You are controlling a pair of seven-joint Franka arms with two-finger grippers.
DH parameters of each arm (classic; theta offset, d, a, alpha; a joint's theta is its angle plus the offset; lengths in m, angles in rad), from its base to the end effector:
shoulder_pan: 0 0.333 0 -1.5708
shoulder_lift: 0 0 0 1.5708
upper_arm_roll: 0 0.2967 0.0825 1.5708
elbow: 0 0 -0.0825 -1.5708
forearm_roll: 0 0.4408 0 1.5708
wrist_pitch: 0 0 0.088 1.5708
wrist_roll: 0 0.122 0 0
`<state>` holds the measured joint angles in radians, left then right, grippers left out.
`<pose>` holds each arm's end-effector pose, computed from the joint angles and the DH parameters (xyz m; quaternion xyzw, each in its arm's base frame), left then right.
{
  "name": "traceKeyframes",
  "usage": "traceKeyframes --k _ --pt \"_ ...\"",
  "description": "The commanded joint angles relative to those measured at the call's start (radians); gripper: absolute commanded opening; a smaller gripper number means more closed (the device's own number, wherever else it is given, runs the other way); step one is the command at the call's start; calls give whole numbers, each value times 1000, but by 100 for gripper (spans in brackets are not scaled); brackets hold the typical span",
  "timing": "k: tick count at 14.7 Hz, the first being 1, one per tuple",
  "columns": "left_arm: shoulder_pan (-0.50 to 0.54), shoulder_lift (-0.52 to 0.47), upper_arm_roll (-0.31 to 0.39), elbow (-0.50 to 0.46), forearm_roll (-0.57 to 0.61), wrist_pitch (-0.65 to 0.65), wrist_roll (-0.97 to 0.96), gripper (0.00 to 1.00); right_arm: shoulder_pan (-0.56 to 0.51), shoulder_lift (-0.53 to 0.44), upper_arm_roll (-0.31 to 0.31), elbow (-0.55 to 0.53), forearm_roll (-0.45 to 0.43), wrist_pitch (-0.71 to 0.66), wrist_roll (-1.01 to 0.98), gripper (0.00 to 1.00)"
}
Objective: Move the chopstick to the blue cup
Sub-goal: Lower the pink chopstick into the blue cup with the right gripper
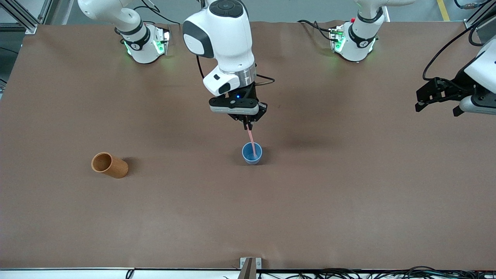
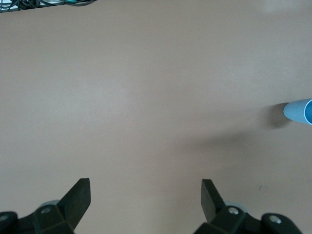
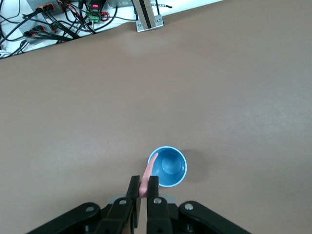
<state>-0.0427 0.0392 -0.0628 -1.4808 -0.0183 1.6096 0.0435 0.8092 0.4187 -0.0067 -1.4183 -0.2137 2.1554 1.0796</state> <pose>0.6250 -0.0676 0.6175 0.9962 -0.0743 0.0445 0.0118 0.5392 0.5428 0.4470 -0.9783 0.0915 -0.1724 0.0694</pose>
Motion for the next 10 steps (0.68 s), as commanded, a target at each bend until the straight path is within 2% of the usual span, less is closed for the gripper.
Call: traceKeyframes --k 1,7,10 --pt "9 -9 1 1 -9 -7 29 100 11 0 -6 -19 -23 -5 16 2" --pt "37 11 1 5 -14 -7 30 100 22 21 -7 -62 -27 4 5 7" --pt "41 21 0 7 -9 -5 29 100 21 37 -6 -60 -88 7 8 14"
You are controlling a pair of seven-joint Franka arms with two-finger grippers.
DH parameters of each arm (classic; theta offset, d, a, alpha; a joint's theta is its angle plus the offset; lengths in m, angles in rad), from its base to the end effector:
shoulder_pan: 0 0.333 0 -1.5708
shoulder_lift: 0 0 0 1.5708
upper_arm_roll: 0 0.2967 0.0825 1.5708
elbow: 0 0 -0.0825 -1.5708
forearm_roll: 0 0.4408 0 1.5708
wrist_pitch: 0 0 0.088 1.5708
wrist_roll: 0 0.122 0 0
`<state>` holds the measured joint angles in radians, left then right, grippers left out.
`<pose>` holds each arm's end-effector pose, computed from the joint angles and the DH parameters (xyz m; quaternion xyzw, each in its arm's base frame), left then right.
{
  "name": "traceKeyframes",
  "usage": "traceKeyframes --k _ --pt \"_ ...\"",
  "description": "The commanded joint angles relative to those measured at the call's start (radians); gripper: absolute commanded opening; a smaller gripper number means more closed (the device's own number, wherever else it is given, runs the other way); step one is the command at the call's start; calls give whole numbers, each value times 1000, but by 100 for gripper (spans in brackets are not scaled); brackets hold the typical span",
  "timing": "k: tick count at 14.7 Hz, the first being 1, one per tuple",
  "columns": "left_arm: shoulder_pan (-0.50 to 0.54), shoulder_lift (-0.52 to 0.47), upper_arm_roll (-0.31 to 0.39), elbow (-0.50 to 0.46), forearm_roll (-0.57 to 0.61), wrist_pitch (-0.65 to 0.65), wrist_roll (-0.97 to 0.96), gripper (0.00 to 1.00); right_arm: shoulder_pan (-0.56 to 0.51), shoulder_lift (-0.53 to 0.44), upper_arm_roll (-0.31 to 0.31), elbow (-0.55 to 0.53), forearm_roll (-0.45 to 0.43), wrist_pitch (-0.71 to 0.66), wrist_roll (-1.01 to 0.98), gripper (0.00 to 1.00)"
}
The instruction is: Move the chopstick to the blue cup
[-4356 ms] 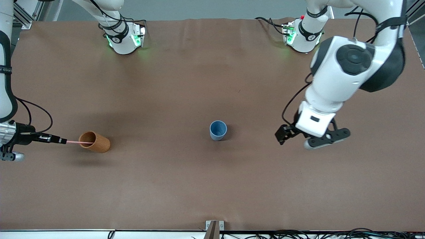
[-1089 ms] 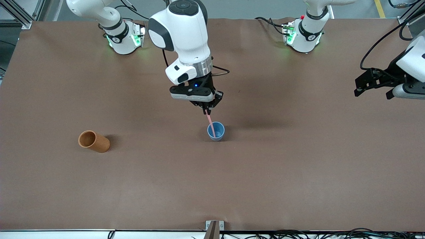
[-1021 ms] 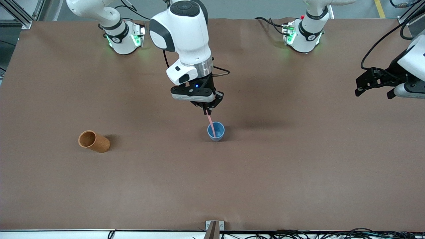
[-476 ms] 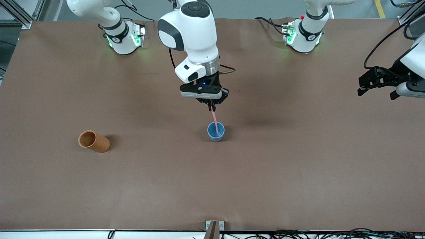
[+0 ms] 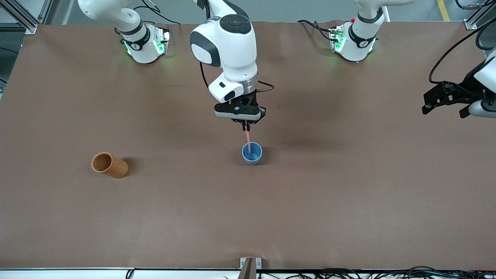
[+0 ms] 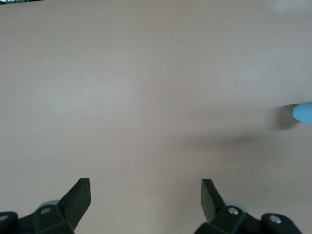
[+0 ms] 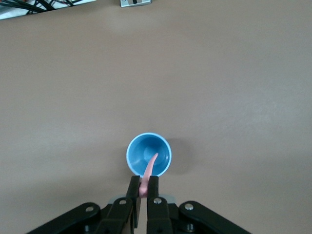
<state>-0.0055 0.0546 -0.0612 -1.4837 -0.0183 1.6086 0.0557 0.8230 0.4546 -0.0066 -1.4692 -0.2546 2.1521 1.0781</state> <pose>0.6313 -0.0434 0.6061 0.9975 -0.0610 0.0351 0.0110 0.5302 0.5454 0.3911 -0.9844 0.0714 -0.1591 0.0247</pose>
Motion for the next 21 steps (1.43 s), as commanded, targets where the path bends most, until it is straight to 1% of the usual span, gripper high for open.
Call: traceKeyframes --k 1,3,5,6,7,9,10,11,12,14,15,18,21 --pt "6 5 -3 11 -9 -6 16 100 7 1 -6 -8 -49 12 11 16" --pt "4 7 -3 13 -9 -4 15 100 5 1 -7 -5 -48 14 13 25" --pt "-2 7 -3 13 -11 -4 -8 100 1 1 -7 -2 -48 12 17 38" --pt "-5 7 -3 13 -12 -4 -16 100 -2 1 -7 0 -46 12 17 42" --pt "-7 7 -5 13 -12 -6 -25 100 -5 -1 -9 3 -42 12 17 48" --pt "-11 7 -9 13 -11 -4 -45 100 -28 -16 -12 6 -35 0 14 65" --pt "-16 5 -14 13 -9 -4 -57 100 -45 -42 -10 3 -31 -5 10 75" --pt "-19 5 -26 13 -9 -4 -68 100 -77 -74 -10 -2 -20 -26 8 91" --pt "-19 5 -29 13 -9 -4 -66 100 -111 -100 -9 -2 -6 -58 0 100" --pt "-17 5 -29 13 -9 -4 -65 100 -177 -163 -9 -6 20 -112 -7 100" --pt "-16 5 -29 13 -8 -4 -60 100 -220 -192 -6 -13 26 -144 -53 100" --pt "-21 5 -29 13 -8 -4 -66 100 -361 -269 -9 -20 98 -259 -298 100" --pt "-25 7 -31 13 -6 -4 -68 100 -467 -324 -10 -22 106 -360 -421 100"
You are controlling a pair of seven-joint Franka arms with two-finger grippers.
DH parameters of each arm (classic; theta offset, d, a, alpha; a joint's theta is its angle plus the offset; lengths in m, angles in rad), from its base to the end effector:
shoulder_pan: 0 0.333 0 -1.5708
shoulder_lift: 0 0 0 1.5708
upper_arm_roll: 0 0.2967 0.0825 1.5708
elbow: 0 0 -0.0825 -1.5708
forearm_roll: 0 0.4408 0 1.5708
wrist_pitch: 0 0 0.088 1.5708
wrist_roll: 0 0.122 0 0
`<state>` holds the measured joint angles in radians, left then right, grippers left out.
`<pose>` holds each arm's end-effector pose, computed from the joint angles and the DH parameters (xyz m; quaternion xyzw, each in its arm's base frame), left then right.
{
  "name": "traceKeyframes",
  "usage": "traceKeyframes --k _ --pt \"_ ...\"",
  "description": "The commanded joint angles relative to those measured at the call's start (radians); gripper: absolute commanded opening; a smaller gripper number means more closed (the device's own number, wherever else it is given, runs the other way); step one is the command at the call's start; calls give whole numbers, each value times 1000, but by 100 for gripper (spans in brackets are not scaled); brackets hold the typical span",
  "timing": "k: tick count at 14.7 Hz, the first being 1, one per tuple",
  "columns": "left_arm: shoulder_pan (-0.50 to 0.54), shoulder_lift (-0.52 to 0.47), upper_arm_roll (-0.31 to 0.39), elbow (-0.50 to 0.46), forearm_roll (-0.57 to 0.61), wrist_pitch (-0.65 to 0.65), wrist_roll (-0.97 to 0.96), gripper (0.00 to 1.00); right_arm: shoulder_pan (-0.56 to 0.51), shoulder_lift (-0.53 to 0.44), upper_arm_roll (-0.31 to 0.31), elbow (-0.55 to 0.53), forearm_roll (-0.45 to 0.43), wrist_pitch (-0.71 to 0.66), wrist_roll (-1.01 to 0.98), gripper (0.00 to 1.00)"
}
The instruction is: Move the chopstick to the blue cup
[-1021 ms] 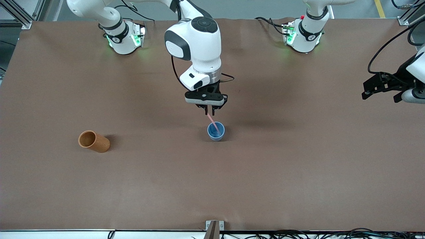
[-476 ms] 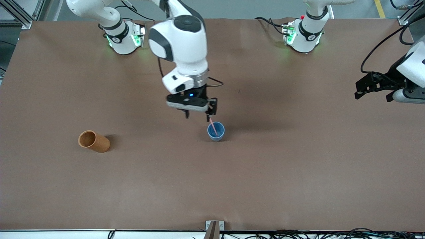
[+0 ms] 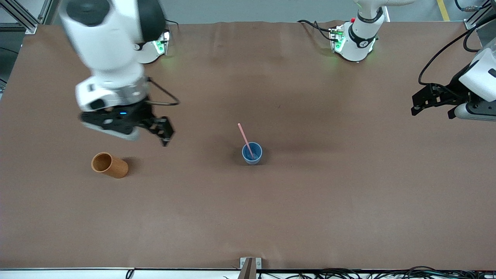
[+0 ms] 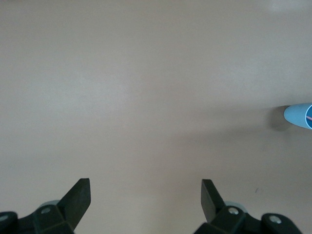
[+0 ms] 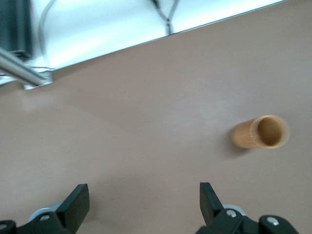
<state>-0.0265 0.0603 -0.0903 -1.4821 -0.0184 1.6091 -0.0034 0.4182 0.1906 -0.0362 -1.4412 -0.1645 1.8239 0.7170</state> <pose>0.6300 -0.0745 0.6035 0.9978 -0.0564 0.0327 0.0139 0.6472 0.2452 0.5627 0.9801 -0.1520 0.1257 0.0221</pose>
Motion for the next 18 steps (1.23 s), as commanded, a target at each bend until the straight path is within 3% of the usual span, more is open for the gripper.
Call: traceKeyframes --k 1,5,9,12,14,18 --pt "-4 1 -2 11 -6 -5 -9 100 -94 -77 19 -51 16 -55 -98 100" --pt "-1 0 -2 11 -9 -5 -9 100 -246 -112 18 -96 86 -57 -226 100" --pt "3 0 -2 11 -9 -5 -7 100 -389 -141 19 -166 91 -72 -482 100" --pt "3 0 -2 11 -9 -5 -7 100 -406 -167 18 -163 97 -173 -541 100" --pt "3 0 -2 11 -9 -5 -7 100 -406 -200 13 -162 179 -186 -542 100" --pt "3 0 -2 11 -9 -5 -4 100 -395 -198 19 -116 142 -215 -544 100"
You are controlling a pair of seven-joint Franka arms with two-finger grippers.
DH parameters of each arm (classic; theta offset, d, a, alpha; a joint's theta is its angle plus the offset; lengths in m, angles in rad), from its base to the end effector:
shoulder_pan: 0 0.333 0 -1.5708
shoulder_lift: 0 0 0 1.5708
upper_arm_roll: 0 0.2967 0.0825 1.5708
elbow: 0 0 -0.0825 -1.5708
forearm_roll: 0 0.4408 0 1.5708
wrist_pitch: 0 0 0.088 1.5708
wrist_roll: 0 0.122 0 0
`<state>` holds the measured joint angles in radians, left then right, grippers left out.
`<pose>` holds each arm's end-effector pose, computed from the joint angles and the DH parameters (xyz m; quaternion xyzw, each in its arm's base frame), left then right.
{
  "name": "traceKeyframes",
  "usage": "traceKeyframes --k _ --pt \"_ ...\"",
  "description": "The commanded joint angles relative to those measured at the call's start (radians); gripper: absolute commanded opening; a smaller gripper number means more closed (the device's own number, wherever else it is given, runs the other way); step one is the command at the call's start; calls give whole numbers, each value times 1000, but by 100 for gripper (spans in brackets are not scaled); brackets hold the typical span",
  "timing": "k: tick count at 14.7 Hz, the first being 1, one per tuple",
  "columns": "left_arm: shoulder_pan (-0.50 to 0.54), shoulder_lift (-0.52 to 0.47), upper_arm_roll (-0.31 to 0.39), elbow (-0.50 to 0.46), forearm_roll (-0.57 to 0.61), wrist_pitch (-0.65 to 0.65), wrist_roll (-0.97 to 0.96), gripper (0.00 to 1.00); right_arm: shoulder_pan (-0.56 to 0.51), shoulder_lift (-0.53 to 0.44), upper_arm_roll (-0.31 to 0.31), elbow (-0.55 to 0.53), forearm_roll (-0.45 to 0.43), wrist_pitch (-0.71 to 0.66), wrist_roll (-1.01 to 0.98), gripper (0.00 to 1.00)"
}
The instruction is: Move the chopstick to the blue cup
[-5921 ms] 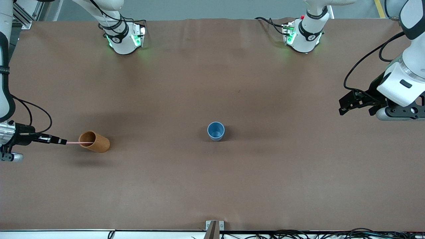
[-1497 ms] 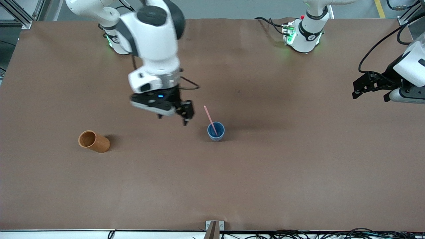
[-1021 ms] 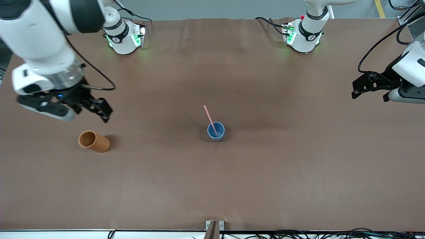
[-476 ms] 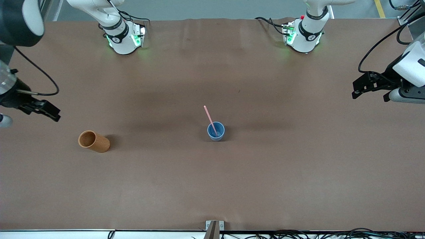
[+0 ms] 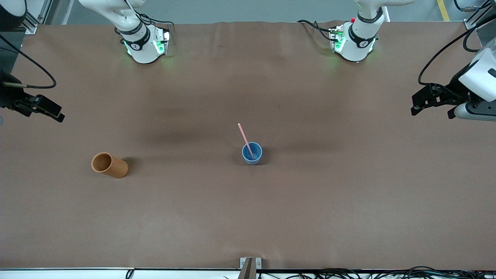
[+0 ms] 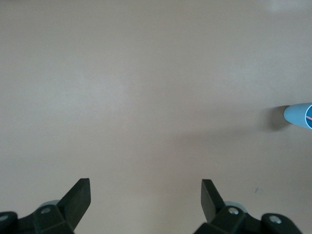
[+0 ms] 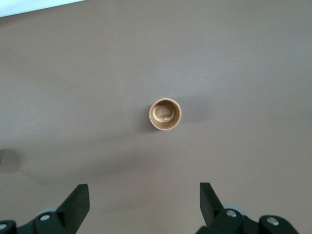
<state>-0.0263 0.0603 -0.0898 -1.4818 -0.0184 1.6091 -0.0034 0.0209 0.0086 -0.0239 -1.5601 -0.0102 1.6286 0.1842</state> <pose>0.6300 -0.0741 0.6036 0.9978 -0.0561 0.0328 0.0139 0.6208 -0.0030 0.5959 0.9952 -0.0933 0.0303 0.0025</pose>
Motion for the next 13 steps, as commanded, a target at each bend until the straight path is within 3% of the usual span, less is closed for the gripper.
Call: traceKeyframes --k 1,5,9,13 --pt "3 0 -2 9 -9 -5 -4 100 8 -15 9 27 -51 -56 -12 100" --pt "3 0 -2 11 -9 -5 -1 100 2 -6 -1 103 -62 -128 -57 100" --pt "3 0 -2 11 -8 -5 -4 100 -2 13 -2 78 13 -86 -86 100" --pt "5 -2 -2 11 -8 -5 -1 100 -10 11 -2 48 13 -46 -88 100"
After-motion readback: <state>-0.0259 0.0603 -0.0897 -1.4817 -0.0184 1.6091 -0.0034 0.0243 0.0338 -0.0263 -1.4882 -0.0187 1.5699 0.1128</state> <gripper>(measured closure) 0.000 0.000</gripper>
